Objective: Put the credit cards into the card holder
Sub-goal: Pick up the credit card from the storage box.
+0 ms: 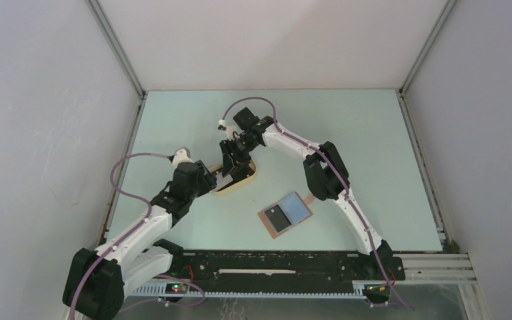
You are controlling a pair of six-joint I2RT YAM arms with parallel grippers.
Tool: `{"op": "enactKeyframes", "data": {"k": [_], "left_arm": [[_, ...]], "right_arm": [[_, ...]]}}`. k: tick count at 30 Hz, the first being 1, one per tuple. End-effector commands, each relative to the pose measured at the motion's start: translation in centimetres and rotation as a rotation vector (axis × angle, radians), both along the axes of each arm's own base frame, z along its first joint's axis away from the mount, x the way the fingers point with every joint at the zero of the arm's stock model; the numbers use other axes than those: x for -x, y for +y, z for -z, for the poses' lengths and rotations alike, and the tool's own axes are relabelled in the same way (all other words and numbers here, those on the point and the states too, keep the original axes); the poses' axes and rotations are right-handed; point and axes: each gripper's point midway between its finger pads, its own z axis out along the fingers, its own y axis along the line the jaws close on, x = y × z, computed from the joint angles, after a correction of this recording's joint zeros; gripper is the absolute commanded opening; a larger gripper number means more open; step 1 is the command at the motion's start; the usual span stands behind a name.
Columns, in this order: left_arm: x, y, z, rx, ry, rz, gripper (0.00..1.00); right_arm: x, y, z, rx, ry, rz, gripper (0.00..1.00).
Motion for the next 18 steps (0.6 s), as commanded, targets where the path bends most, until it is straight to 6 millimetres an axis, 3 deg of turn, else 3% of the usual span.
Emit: {"op": "enactKeyframes", "data": {"k": [1, 18], "left_arm": [[0.0, 0.2, 0.4, 0.013, -0.009, -0.015, 0.53], [0.1, 0.5, 0.6, 0.044, -0.027, -0.030, 0.47]], "right_arm": [[1.3, 1.0, -3.9, -0.070, 0.000, -0.025, 0.54], [2.2, 1.3, -5.5, -0.137, 0.105, -0.020, 0.49]]}}
